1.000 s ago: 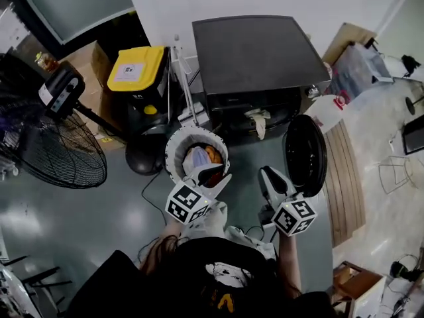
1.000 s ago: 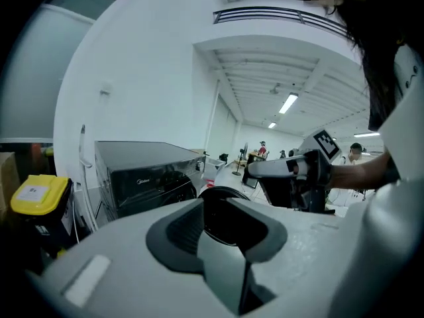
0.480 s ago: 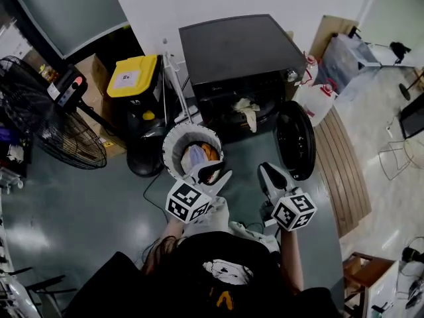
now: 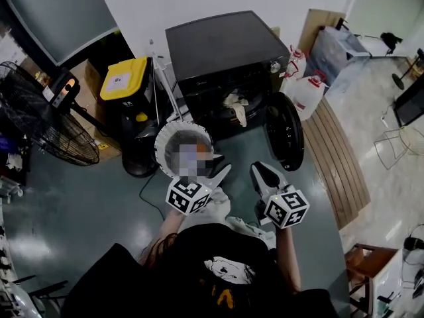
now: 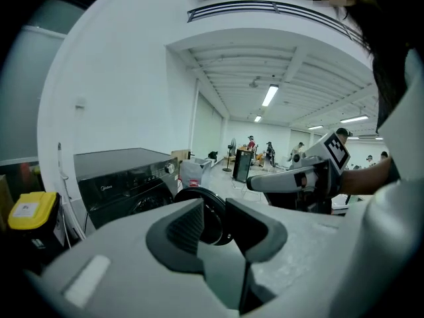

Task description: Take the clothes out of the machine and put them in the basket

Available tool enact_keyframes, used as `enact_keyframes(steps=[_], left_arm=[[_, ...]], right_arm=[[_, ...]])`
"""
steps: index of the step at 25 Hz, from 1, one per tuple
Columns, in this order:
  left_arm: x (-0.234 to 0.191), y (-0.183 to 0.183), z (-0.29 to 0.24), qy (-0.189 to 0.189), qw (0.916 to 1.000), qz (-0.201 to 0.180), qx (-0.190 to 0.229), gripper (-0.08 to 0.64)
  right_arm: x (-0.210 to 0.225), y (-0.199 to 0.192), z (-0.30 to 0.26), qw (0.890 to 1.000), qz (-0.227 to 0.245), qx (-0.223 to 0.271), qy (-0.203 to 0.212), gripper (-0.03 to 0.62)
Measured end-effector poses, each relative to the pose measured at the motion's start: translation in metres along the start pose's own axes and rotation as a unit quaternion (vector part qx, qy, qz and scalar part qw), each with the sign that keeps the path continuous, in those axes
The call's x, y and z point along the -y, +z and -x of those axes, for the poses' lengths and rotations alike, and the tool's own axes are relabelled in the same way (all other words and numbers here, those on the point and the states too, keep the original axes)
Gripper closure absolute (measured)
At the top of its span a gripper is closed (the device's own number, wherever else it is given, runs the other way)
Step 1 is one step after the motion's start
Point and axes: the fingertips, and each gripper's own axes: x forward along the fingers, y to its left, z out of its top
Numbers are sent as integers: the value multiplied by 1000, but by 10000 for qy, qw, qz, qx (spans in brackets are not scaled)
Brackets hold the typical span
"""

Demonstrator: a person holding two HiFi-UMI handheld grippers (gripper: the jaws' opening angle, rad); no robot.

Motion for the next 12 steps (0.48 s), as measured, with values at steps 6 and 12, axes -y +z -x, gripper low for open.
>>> enact_keyframes(steps=[6, 12], left_arm=[[-15, 2, -35, -146, 9995, -156, -213, 453], [-54, 1, -77, -364, 9976, -293, -501, 453]], right_arm=[[26, -6, -7, 9996, -42, -73, -270, 538], [70, -6, -41, 9977, -208, -118, -629, 538]])
